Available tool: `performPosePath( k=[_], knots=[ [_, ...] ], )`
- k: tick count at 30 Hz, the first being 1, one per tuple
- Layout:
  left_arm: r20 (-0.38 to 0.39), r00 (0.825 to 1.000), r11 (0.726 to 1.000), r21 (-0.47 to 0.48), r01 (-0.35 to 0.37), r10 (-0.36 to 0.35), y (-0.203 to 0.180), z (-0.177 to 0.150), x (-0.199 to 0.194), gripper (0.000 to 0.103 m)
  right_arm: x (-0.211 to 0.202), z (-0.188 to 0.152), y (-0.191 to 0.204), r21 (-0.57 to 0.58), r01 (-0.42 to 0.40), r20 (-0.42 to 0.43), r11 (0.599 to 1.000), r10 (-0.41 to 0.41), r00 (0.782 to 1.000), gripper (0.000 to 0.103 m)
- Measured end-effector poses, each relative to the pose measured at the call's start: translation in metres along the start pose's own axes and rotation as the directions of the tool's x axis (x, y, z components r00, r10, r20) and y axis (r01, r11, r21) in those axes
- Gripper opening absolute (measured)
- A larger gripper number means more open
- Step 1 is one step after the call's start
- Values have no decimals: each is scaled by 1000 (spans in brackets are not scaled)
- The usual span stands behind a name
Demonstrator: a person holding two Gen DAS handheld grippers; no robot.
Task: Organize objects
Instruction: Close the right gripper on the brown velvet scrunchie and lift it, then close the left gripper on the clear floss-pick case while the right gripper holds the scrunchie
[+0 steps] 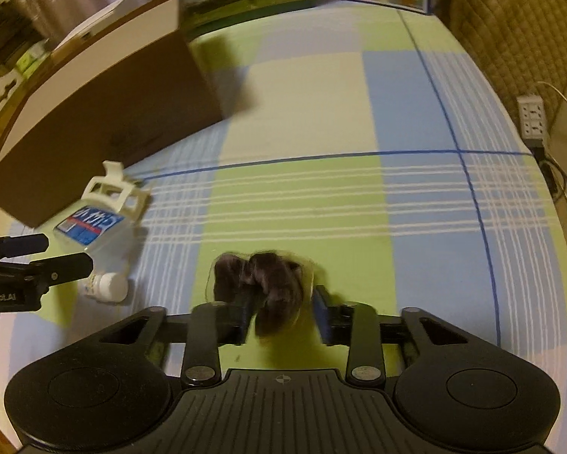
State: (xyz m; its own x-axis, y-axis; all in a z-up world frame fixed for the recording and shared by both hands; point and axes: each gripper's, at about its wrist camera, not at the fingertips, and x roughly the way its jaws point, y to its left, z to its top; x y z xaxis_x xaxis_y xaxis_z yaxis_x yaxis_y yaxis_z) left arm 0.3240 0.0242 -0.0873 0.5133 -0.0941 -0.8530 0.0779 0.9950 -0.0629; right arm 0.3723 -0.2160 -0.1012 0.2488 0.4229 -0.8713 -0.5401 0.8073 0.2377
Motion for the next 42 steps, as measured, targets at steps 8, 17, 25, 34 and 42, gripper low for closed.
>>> performPosePath(
  k=[8, 17, 25, 34, 42],
  knots=[
    [-10, 1000, 998, 64, -7, 8, -4, 10, 22, 95, 0, -1, -7, 38, 21, 16, 999, -22, 1000, 53],
    [-6, 1000, 996, 84, -8, 9, -2, 11, 23, 84, -1, 1, -7, 51, 18, 21, 999, -19, 1000, 55],
    [14, 996, 996, 2, -88, 88, 32, 0, 9, 84, 3, 0, 0, 23, -9, 9, 1000, 9, 1000, 57],
    [-7, 981, 968, -163, -191, 192, 80, -39, -8, 84, 13, -2, 9, -18, -17, -21, 1000, 17, 1000, 73],
    [-27, 981, 955, -224, -195, 194, 86, -69, -12, 84, 25, 3, 19, -73, -22, -9, 997, 22, 1000, 79]
  ],
)
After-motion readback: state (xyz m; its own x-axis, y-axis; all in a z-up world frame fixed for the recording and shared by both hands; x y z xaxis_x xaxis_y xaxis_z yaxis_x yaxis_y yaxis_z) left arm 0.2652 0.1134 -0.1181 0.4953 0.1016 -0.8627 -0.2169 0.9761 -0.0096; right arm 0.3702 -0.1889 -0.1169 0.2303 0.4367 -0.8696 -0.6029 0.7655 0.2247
